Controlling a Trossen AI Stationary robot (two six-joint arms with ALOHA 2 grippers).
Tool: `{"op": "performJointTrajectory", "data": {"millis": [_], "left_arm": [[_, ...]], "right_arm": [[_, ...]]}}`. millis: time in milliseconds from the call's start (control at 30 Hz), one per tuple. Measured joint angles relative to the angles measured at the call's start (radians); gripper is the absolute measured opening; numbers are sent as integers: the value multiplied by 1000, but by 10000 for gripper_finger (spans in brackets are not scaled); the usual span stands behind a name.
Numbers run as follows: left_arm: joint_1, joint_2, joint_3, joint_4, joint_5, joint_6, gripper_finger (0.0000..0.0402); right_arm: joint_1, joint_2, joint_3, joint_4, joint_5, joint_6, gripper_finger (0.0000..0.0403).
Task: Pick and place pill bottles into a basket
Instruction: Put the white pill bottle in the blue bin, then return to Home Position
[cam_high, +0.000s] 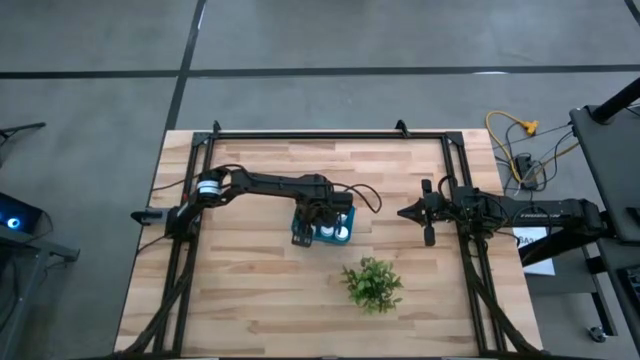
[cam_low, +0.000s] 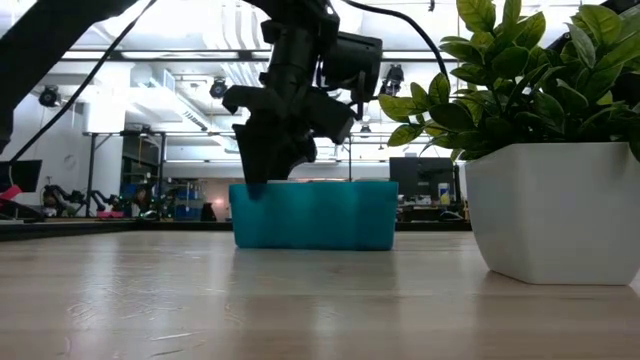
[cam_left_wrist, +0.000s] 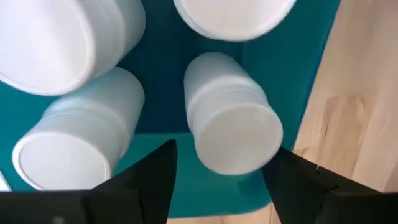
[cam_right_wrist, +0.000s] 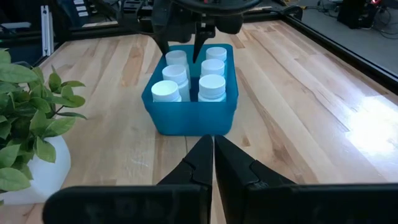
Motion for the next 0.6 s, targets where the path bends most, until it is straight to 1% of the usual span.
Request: {"op": "performJointTrajectory", "data": {"millis": [267, 467, 600], "left_arm": [[0, -46, 1, -45, -4, -26, 212], [0, -123, 5, -44, -10, -51, 212], [0, -208, 5, -38, -69, -61, 212]], "right_arm": [[1, 0, 0, 0, 0, -3, 8], [1, 0, 0, 1, 0, -3, 8], [1, 0, 0, 1, 0, -11, 8]]}}
